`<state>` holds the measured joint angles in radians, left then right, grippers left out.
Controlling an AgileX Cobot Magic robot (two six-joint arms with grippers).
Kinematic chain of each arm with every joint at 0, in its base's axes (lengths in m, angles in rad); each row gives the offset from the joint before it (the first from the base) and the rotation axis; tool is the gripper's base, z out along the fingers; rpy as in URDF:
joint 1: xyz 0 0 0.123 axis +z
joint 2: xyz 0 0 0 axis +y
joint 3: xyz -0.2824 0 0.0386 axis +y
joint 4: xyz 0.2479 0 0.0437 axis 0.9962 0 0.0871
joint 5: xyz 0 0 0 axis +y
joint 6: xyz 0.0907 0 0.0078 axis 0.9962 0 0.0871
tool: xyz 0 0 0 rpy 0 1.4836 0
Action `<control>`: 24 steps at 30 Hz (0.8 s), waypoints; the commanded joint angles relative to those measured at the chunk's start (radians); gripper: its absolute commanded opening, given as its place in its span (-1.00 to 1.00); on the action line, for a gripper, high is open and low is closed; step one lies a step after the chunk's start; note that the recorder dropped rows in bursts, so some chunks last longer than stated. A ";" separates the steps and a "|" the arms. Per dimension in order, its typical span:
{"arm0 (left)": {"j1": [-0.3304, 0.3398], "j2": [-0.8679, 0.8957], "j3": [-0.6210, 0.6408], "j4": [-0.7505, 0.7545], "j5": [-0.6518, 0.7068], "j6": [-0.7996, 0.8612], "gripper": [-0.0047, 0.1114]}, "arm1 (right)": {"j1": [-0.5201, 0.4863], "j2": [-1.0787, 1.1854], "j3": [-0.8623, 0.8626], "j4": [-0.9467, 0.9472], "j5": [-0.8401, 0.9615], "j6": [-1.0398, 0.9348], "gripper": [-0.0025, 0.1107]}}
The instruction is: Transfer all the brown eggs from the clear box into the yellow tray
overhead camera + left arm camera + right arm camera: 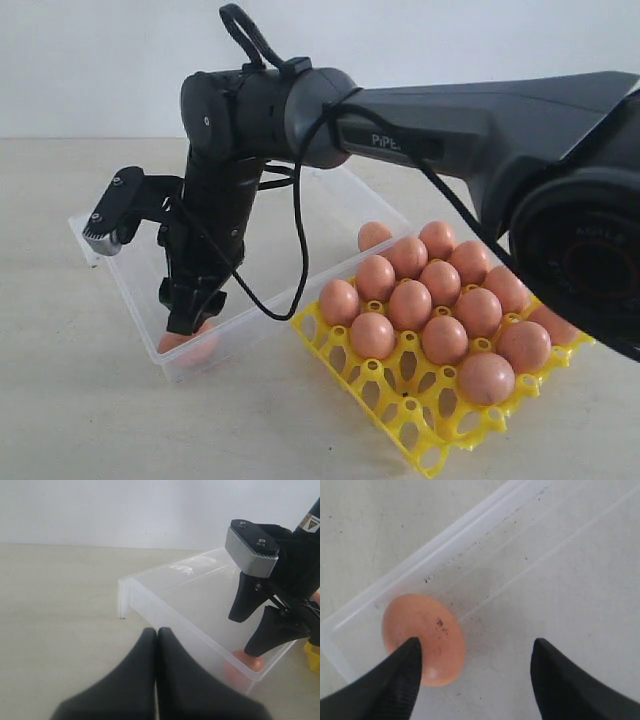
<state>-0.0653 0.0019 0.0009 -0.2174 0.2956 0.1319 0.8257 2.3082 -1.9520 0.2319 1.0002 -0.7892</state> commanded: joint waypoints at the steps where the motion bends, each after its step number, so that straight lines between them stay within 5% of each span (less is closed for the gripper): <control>1: -0.006 -0.002 -0.001 -0.005 0.000 0.000 -0.99 | 0.000 -0.001 -0.007 0.063 -0.010 -0.018 0.12; 24: -0.006 -0.002 -0.001 -0.005 0.000 0.000 -0.99 | 0.000 0.076 -0.007 -0.052 -0.148 0.037 0.11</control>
<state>-0.0653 0.0019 0.0009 -0.2174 0.2956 0.1319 0.8257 2.3731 -1.9520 0.1967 0.8654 -0.7978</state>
